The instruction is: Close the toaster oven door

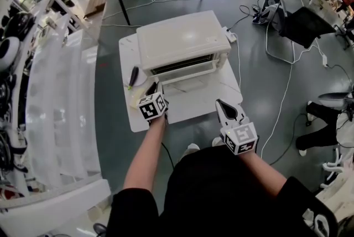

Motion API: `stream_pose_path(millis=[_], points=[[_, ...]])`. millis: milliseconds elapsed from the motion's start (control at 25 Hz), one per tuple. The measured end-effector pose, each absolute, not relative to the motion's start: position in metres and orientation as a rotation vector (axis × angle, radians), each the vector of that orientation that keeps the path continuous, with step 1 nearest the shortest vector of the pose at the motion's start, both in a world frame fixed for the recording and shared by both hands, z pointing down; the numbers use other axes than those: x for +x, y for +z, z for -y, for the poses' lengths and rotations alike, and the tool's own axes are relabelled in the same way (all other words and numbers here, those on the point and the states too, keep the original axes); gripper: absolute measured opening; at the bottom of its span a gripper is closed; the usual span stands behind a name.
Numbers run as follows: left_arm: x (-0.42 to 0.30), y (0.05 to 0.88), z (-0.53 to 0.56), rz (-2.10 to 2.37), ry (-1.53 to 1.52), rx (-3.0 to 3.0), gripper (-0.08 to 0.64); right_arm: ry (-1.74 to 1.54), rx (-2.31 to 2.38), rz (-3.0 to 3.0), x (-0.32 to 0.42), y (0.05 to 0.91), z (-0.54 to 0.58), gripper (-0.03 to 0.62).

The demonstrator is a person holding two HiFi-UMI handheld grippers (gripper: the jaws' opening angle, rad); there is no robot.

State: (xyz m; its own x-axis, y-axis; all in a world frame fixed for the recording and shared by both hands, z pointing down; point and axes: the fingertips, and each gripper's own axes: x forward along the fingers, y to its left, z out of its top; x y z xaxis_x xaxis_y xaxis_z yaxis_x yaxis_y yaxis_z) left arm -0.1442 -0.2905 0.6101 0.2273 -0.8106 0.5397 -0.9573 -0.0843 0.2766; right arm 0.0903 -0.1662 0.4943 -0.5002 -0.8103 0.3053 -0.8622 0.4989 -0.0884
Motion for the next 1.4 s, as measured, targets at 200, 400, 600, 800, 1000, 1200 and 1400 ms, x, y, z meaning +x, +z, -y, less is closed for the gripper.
stream_pose_path(millis=[200,400,600,800,1000,1200,1400], points=[[-0.147,0.605,0.3,1.614,0.33,1.946,0.081,0.356,1.465,2.517,0.093,0.487,0.171,0.021],[-0.145,0.604,0.305,1.612,0.315,1.952,0.081,0.353,1.472,2.502,0.097,0.491,0.17,0.021],[-0.146,0.604,0.308,1.62,0.302,1.954,0.081,0.337,1.467,2.493,0.098,0.493,0.17,0.021],[-0.147,0.602,0.312,1.627,0.3,1.953,0.081,0.331,1.462,2.49,0.097,0.492,0.171,0.021],[-0.148,0.601,0.315,1.633,0.296,1.952,0.081,0.326,1.465,2.483,0.099,0.493,0.171,0.021],[-0.15,0.599,0.318,1.639,0.301,1.956,0.081,0.329,1.474,2.479,0.101,0.492,0.169,0.021],[-0.149,0.6,0.321,1.635,0.289,1.955,0.081,0.34,1.456,2.482,0.102,0.493,0.169,0.021]])
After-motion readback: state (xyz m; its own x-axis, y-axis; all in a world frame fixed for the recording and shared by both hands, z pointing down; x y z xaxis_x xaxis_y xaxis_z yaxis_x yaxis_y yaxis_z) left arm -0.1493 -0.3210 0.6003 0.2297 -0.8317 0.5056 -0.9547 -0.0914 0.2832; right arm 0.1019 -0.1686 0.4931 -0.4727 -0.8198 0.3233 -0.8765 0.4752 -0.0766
